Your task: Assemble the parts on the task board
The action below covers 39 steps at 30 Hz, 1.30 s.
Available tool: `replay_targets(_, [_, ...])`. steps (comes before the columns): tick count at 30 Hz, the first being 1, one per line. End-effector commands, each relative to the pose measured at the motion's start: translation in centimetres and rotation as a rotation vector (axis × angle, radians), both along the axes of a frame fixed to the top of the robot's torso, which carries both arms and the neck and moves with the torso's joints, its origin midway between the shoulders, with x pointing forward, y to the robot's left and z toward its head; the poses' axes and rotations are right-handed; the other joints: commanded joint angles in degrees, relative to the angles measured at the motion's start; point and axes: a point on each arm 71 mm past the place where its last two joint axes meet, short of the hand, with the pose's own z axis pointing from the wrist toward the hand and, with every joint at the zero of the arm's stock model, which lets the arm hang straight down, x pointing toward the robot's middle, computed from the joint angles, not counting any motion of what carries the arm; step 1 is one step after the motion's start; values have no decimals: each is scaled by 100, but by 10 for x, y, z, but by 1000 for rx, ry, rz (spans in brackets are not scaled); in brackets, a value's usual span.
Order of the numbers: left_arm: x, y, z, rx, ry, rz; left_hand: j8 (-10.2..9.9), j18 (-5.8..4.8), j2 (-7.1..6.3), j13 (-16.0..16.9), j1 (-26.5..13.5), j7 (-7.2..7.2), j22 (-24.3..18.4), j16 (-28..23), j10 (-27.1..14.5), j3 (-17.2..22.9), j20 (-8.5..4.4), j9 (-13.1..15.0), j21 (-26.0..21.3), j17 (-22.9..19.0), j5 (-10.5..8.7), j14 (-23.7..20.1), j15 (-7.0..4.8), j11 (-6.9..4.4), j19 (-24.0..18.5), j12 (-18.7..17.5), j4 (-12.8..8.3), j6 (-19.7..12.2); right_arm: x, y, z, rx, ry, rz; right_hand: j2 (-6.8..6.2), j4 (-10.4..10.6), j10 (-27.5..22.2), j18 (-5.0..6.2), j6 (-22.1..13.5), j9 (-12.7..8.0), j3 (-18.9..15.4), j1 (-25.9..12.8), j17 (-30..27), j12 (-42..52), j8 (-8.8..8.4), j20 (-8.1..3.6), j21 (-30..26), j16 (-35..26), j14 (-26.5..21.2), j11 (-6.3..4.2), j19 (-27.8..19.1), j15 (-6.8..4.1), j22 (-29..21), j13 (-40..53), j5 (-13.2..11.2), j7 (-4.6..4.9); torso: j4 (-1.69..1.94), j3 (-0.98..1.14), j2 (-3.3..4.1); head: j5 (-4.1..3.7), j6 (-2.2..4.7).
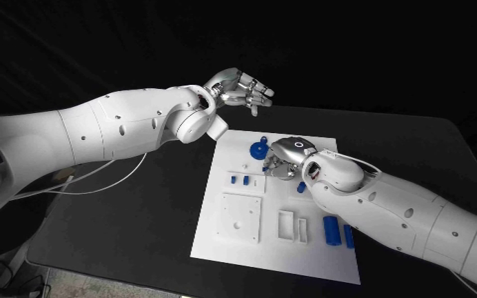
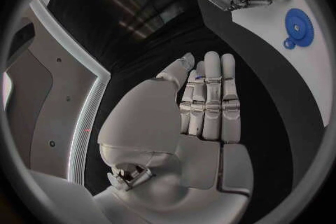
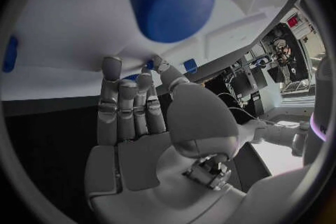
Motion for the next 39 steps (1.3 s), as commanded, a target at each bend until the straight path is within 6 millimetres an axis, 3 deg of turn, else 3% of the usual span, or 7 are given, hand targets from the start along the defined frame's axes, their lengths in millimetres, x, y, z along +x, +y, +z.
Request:
replay_targets(1, [-1, -2, 0, -1, 2, -16, -6, 73, -7, -4, -38, -12, 6, 34, -25, 37, -6, -4, -9, -9, 19, -42, -4, -3, 44, -27, 11, -38, -1, -3, -10, -46, -3, -6, 27, 4, 26, -27, 47, 14, -52, -16, 9, -43, 18, -40, 11, 21, 23, -37, 9, -44, 89, -12, 95, -2, -2, -5, -4, 6, -9])
replay_targets(8, [0, -3, 0, -2, 3, -15, -5, 75, 2, -4, -38, -11, 34, 31, -26, 39, -5, -4, -51, -14, 20, -42, -4, -3, 60, -27, 19, -46, -2, -1, -7, -33, -24, 0, -16, 43, 71, -38, 56, 14, -55, -109, 5, -108, 18, -61, 9, -4, 61, -56, 28, -64, 88, -39, 659, -11, 4, -5, -5, 26, -8])
replay_targets(13, [0, -3, 0, -3, 3, -14, -6, 76, 3, -4, -37, -8, 52, 28, -28, 40, -4, -4, -92, -20, 21, -38, -3, -2, 76, -27, 26, -56, -3, 1, -1, -12, -47, 4, -58, 53, 101, -46, 60, 14, 12, -153, 15, -148, 18, -74, 5, -25, 92, -63, 42, -74, 88, -39, 819, -13, 0, -6, -5, 51, -13])
replay_targets(24, [0, -3, 0, -7, 3, -12, -7, 79, 7, -4, -38, -6, 64, 30, -33, 42, -4, -4, -119, -22, 22, -32, -4, -1, 92, -27, 34, -69, -5, 9, 19, 22, -96, 21, -134, 110, 126, -51, 67, 14, 86, -179, 36, -179, 17, -81, -3, -50, 113, -71, 60, -81, 87, -15, 889, -19, -6, -9, -7, 107, 8])
replay_targets(39, [0, -7, 0, -11, 5, -11, -6, 82, 15, -4, -40, -4, 65, 30, -35, 50, -4, -4, -143, -25, 28, -26, -4, -1, 109, -26, 46, -80, -5, 27, 22, -4, -81, 41, -188, 197, 135, -56, 59, 13, 96, -197, 50, -197, 16, -83, -22, -71, 125, -71, 68, -83, 84, 8, 893, -24, 9, -9, 0, 163, -11])
